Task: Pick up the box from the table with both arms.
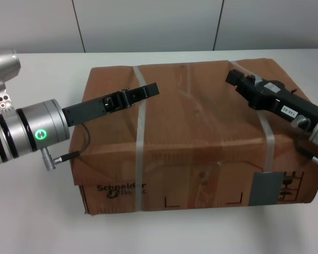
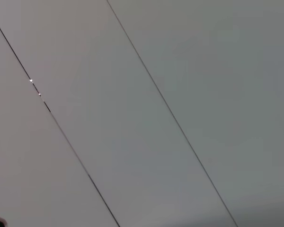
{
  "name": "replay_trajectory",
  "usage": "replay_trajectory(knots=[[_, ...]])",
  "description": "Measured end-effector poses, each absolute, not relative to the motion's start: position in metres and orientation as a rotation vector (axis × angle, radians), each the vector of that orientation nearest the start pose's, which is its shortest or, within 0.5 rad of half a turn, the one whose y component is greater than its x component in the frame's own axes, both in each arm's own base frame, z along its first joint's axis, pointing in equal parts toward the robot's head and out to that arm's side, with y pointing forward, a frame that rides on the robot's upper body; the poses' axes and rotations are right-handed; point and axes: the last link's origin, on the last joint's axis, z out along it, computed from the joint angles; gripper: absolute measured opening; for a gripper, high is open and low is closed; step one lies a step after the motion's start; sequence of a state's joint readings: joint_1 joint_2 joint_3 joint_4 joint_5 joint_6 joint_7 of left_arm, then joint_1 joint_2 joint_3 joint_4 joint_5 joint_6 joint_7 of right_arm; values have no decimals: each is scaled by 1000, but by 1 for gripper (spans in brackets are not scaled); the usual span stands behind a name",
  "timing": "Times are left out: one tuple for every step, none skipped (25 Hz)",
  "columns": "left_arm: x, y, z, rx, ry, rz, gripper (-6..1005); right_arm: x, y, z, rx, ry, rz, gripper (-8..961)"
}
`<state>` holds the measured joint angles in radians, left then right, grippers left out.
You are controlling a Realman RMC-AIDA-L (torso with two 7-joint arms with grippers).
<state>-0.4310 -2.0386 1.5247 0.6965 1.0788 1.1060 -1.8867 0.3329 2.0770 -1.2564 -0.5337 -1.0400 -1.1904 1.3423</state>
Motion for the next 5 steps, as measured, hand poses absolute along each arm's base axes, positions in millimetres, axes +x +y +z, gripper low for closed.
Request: replay_trajectory(knots=[[-209,347,-44,-2393,-1391,-1115,109,276,327,-21,-2174,992,1102,98],[-209,347,-44,-2393,-1391,-1115,109,276,327,-21,-2174,993,1102,98],[-209,347,-44,-2393,-1391,-1115,109,277,327,-21,-2174,994,1101,98],[-209,347,-44,-2393,-1391,-1115,109,277,326,-21,-2174,995,1101,98],[-209,347,-44,-2393,-1391,-1115,109,277,326,-21,-2173,996,1101,98]])
